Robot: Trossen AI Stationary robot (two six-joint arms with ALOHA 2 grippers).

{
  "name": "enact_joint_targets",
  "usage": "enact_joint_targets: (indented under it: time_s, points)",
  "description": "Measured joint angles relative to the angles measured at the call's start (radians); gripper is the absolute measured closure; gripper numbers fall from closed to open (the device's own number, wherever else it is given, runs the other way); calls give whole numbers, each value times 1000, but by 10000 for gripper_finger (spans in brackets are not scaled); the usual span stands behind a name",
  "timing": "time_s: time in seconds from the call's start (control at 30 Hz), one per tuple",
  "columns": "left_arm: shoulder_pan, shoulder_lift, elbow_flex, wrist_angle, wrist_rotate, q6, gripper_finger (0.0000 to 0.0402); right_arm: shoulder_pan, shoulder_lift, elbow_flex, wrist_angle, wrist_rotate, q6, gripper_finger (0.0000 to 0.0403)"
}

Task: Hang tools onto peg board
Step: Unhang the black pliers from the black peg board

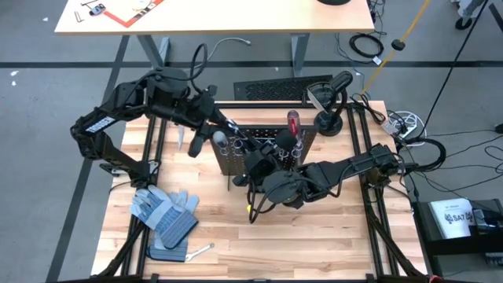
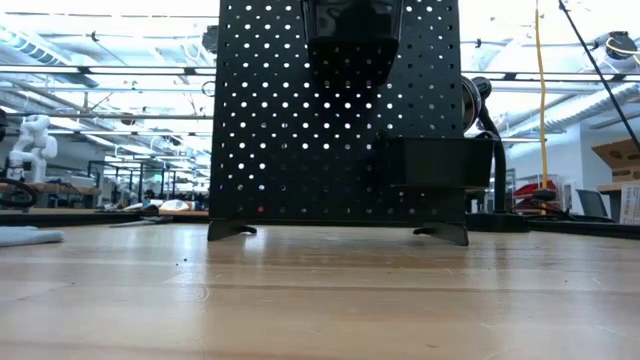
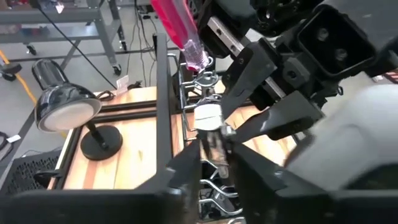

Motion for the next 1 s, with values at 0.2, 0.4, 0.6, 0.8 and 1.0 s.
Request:
enact_joint_targets:
  time_s: [0.2,0.4,0.6,0.8,1.0]
  points:
    - [0,-5,0,0,11,-9,371,0,0,0,-1,2,-2,372]
    - [0,-3,0,18,16,0,345,0,0,0,1,5,1,372]
    - [0,-2,0,63,21,6,283,-1,0,0,3,-15,1,372]
    - [1,-2,0,92,25,1,312,-2,0,0,7,-31,3,372]
    - [0,-2,0,84,36,-25,363,-2,1,0,1,-31,0,372]
